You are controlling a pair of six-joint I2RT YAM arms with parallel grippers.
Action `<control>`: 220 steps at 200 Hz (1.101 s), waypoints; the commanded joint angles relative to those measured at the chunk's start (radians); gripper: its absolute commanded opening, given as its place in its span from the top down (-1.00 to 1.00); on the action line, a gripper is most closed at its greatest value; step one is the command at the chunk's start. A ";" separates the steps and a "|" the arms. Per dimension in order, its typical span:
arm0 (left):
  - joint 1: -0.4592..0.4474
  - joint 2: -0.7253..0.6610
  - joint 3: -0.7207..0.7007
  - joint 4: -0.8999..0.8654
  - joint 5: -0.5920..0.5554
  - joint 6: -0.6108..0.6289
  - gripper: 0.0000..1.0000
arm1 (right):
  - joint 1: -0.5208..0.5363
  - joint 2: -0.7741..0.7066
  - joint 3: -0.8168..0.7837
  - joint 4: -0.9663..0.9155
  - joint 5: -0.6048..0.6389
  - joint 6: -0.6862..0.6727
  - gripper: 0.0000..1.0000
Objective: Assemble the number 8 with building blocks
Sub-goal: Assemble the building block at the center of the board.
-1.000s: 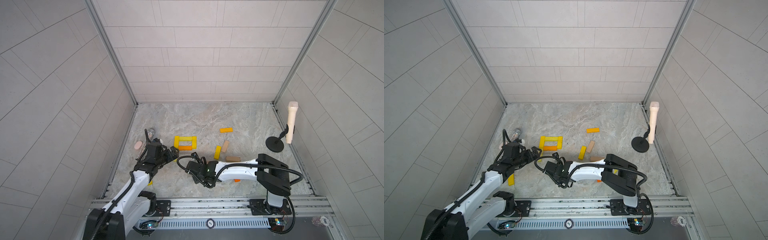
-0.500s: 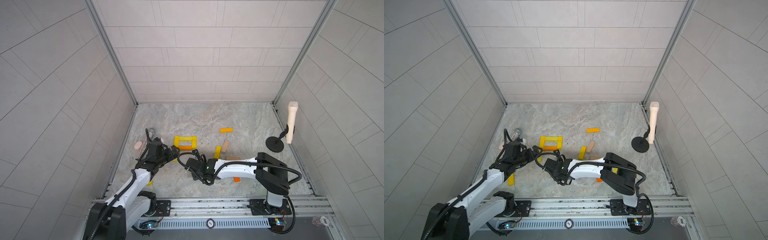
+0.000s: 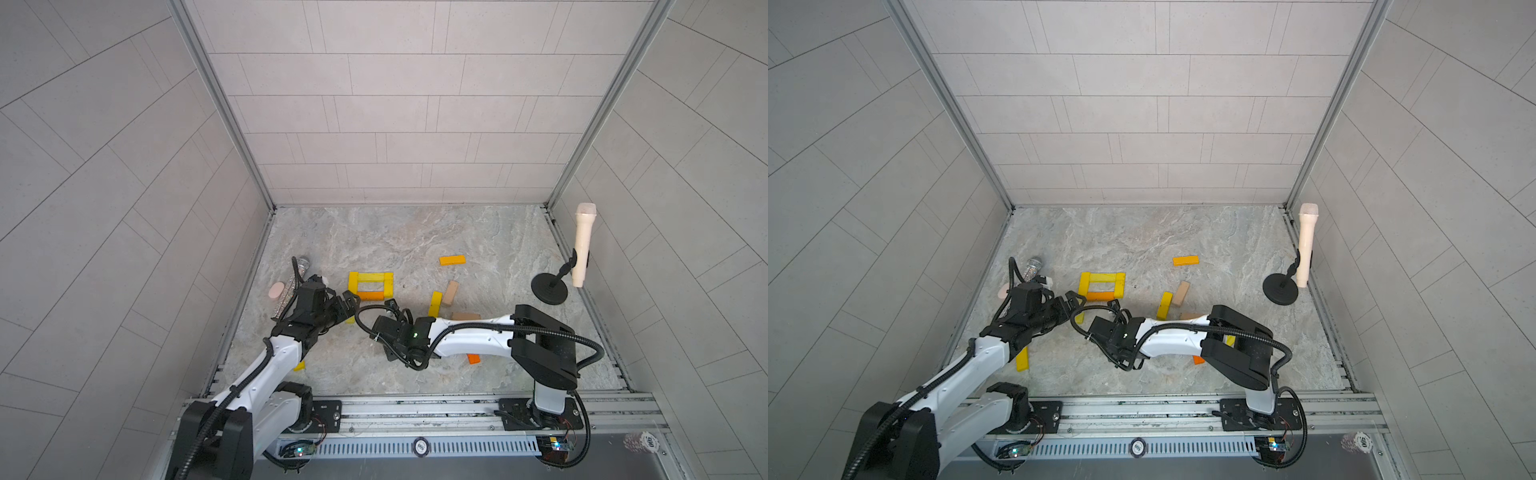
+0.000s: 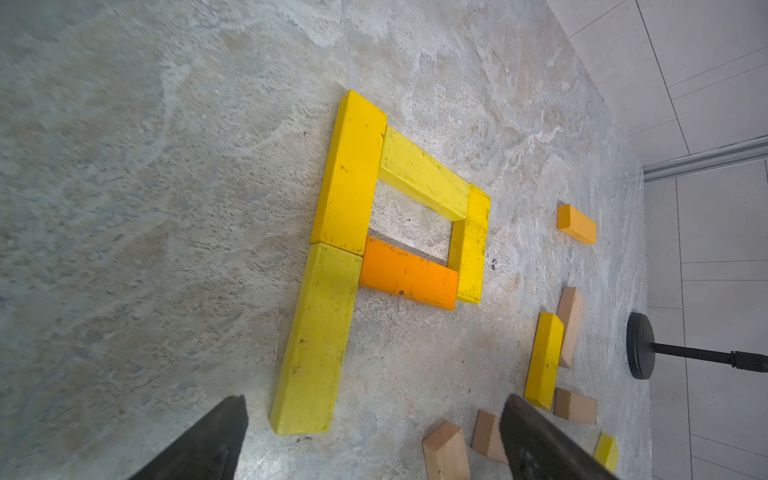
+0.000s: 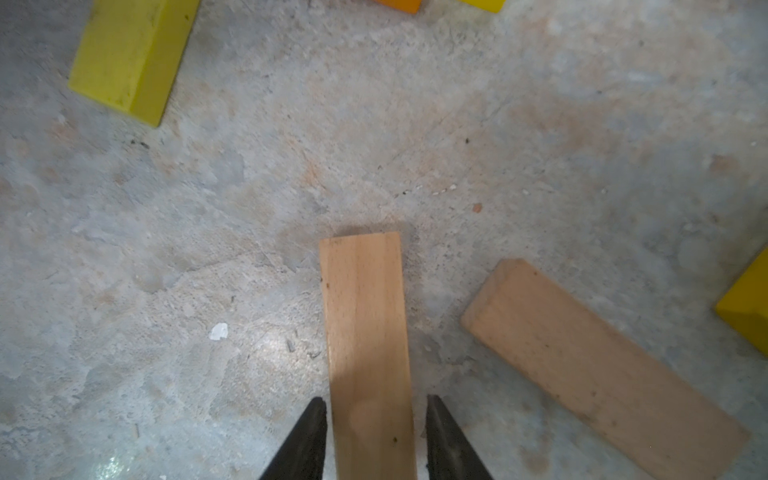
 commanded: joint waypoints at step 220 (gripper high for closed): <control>0.006 0.022 0.016 0.056 -0.029 -0.027 -1.00 | -0.064 0.113 0.130 0.015 0.059 0.173 0.30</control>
